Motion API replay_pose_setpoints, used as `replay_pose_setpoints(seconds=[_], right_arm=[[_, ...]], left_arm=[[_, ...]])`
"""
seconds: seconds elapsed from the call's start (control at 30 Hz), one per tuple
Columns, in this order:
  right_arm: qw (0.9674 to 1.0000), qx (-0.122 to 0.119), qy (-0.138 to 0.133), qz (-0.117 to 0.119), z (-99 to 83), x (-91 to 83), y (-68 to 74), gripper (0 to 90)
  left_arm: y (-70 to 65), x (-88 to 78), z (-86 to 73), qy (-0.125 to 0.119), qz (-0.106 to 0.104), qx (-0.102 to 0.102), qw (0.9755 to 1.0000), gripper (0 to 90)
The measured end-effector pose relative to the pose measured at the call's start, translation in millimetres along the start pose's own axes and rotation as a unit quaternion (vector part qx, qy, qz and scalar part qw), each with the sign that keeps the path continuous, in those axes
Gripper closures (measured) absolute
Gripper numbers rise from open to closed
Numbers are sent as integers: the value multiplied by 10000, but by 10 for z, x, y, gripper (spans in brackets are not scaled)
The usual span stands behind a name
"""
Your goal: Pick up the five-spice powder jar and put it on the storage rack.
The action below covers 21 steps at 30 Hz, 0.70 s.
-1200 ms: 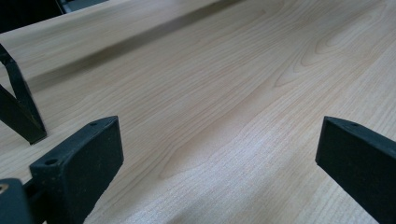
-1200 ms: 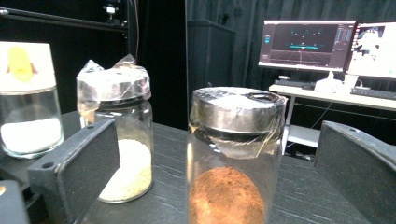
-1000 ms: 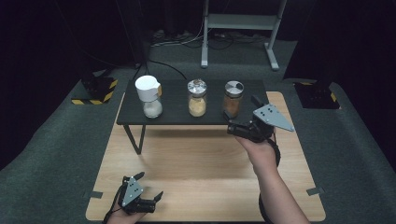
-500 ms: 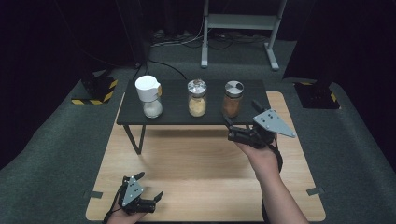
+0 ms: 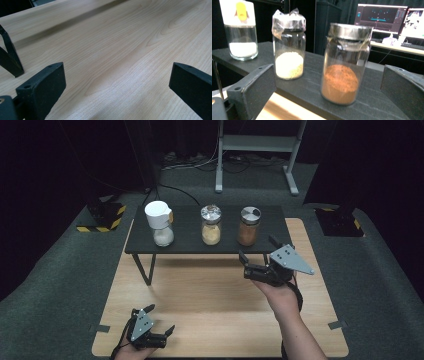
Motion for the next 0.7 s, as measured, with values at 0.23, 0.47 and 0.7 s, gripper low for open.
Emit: replay_pose_setpoints(seconds=[0.23, 0.47, 0.7], right_arm=[[9999, -33, 132, -18, -167, -27, -27, 0], [9997, -117, 213, 11, -292, -74, -2, 0], [9994, -183, 270, 82, -414, -102, 51, 0]], left_arm=[[5, -1, 0, -6, 10, -18, 10000, 11], [11, -6, 1, -25, 1, -50, 10000, 11], [15, -9, 2, -45, 15, -70, 10000, 11]])
Point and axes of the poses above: each handheld gripper's, and its own axes: x roughly forward along the jaws, z roughly out of its top, y roughly to its left, the point moved 10 cm from there along x, roughly forward along the jaws, and after that the axes turned 12 degrees about -z, right-handed, at the moved point
